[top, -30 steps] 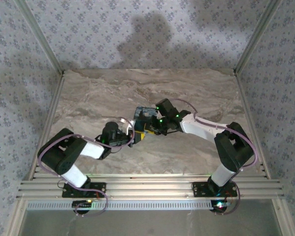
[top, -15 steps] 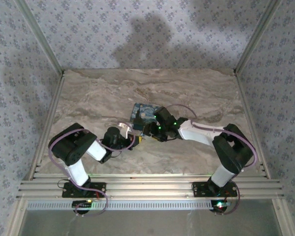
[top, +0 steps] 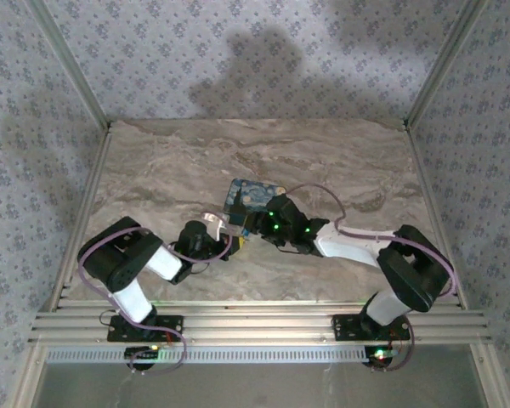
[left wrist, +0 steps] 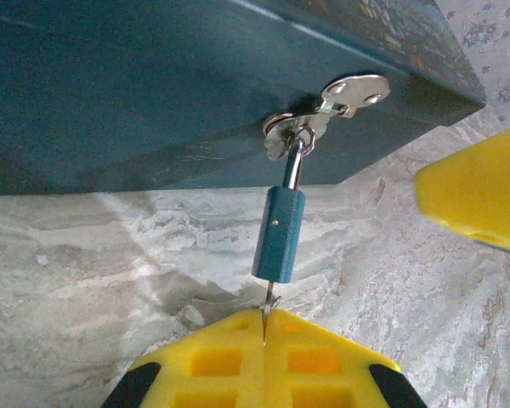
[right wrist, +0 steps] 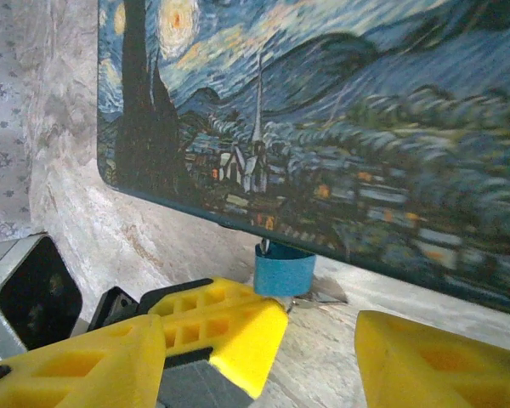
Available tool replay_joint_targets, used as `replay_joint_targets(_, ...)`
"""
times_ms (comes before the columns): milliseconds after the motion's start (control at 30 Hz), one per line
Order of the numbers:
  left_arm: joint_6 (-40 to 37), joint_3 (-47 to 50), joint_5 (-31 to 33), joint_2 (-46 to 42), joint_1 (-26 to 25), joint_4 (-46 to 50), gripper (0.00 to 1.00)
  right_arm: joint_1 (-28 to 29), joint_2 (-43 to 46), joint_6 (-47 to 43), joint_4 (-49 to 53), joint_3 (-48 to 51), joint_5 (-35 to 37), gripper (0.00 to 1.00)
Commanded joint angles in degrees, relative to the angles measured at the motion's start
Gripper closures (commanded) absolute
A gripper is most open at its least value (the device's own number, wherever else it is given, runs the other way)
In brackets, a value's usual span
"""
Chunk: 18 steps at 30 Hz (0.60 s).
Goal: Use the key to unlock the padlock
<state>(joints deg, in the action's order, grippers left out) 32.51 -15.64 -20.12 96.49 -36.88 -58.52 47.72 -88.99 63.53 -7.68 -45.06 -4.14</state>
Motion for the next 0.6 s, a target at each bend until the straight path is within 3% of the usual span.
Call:
replay_joint_targets(0,0.4,-0.6,-1.5,-1.9,-0.4,3.3,1.0,0.4,-2.8,2.6,-5.9,0.7,1.9,0.39)
replay_joint_targets(567,1.3,-2.8,-4.8,-3.2,-0.4,5.8,1.0,3.3,-10.0,8.4,-4.7,-1.2,2.7,0.4)
